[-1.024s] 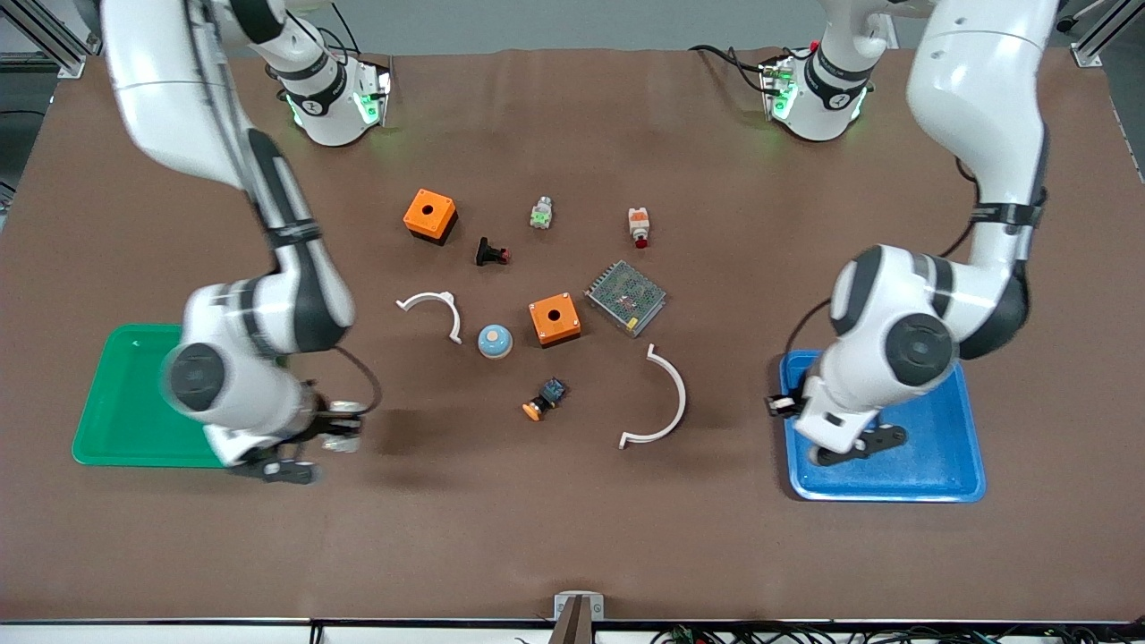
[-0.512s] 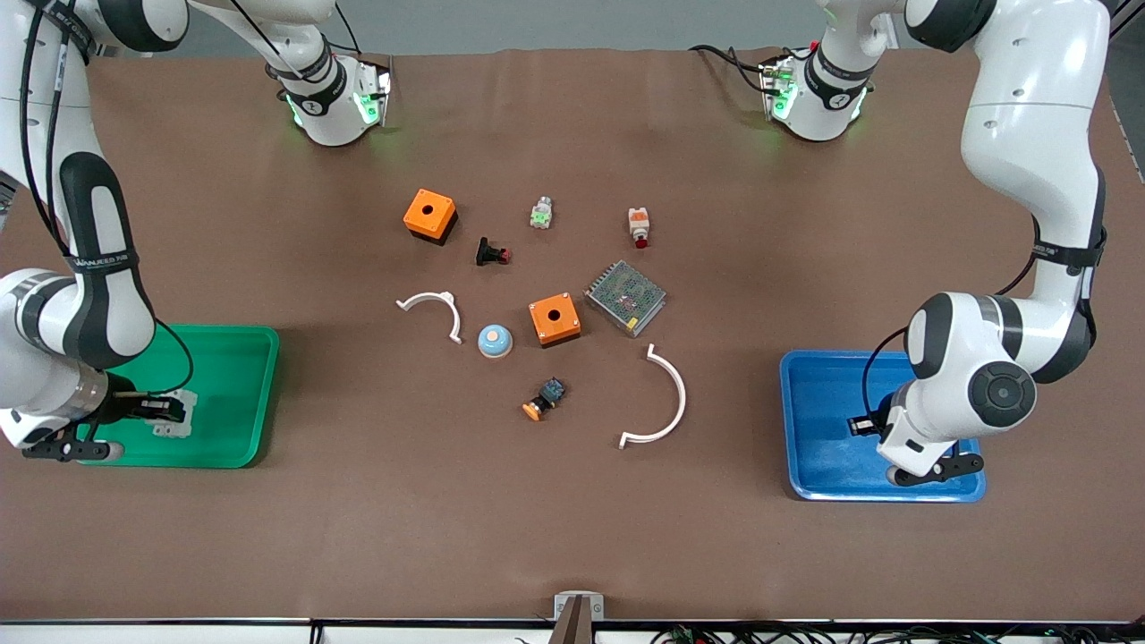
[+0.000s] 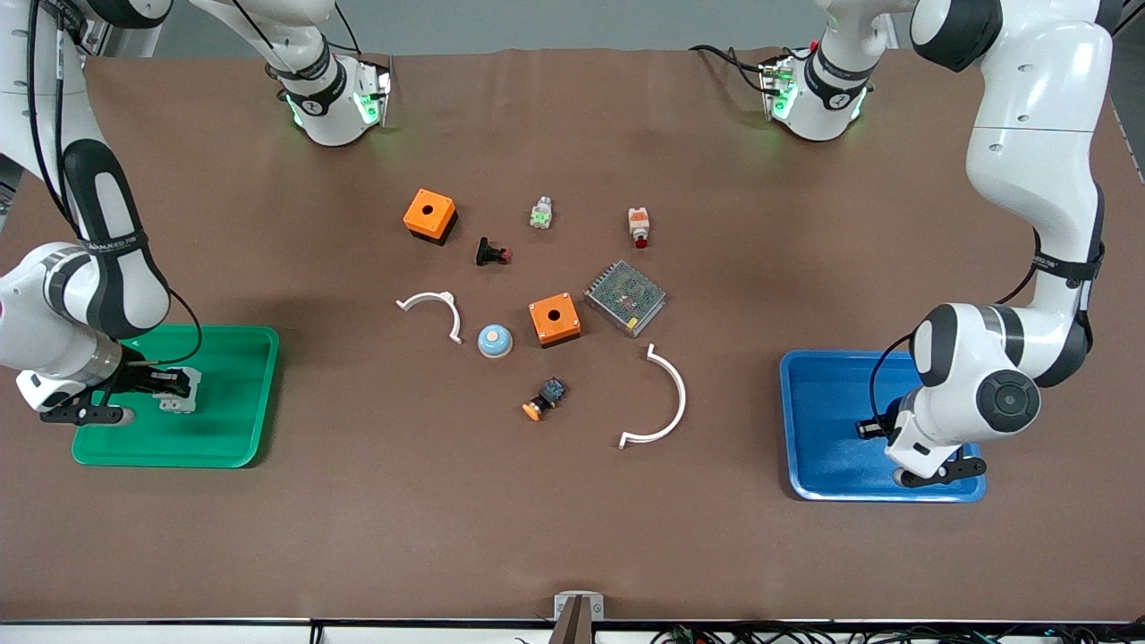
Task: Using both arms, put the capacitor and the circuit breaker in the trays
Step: 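Lower and release the breaker while the left gripper releases the capacitor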
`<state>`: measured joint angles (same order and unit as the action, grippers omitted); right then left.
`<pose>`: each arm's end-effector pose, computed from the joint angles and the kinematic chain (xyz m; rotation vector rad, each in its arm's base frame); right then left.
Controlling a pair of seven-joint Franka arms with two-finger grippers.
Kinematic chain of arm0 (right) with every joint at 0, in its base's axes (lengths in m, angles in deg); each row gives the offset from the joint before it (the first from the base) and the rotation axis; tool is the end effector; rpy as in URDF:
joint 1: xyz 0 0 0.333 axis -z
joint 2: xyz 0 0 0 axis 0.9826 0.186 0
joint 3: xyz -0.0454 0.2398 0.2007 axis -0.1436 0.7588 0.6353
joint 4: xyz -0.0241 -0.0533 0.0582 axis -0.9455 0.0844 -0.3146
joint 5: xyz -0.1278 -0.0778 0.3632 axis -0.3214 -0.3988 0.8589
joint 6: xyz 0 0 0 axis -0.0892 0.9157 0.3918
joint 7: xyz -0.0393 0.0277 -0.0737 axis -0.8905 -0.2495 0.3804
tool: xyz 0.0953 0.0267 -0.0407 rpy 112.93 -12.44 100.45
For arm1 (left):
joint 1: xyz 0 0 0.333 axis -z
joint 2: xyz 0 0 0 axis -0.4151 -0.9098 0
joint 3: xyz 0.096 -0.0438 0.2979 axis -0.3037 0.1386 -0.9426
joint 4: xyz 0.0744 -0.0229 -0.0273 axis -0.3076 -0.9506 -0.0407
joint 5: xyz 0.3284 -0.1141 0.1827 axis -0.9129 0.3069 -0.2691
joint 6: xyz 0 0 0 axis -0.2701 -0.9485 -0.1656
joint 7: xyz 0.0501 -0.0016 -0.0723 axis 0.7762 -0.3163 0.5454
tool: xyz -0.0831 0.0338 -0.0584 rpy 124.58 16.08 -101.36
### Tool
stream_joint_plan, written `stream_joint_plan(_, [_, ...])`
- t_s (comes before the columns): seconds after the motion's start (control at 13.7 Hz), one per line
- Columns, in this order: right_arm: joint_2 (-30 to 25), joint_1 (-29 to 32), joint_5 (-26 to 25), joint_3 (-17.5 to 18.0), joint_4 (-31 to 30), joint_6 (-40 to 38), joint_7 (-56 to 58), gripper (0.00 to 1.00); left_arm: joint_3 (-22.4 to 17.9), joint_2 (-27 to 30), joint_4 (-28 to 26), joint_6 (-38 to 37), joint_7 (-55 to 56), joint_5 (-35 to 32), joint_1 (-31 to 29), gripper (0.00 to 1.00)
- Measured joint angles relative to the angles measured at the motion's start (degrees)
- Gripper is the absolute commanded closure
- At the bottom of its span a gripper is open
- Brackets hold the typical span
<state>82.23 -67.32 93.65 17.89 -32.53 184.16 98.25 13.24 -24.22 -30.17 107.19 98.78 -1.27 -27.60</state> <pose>0.6185 -0.1973 0.2302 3.1378 -0.0454 0.0700 0.7094 -0.0209 0.2169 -3.0728 -0.2646 0.0840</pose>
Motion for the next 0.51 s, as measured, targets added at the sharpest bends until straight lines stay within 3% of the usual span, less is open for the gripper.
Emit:
stream_joint_plan(0.07, [-0.3,0.3,0.0,0.0,-0.1,0.2,0.0,0.88,0.1,0.4,0.2,0.0,-0.2,0.0,0.0,0.0])
stream_joint_plan(0.15, [-0.4,0.6,0.0,0.0,-0.2,0.5,0.0,0.5,0.2,1.1,0.5,-0.3,-0.7,0.0,0.0,0.0])
stream_joint_plan(0.22, [-0.4,0.9,0.0,0.0,-0.2,0.8,0.1,0.01,0.3,2.6,0.9,-1.7,-1.7,0.0,0.0,0.0])
stream_joint_plan(0.51, [-0.4,1.2,0.0,0.2,-0.3,1.4,0.1,0.0,0.8,14.3,2.0,-8.0,-8.1,0.0,0.0,0.0])
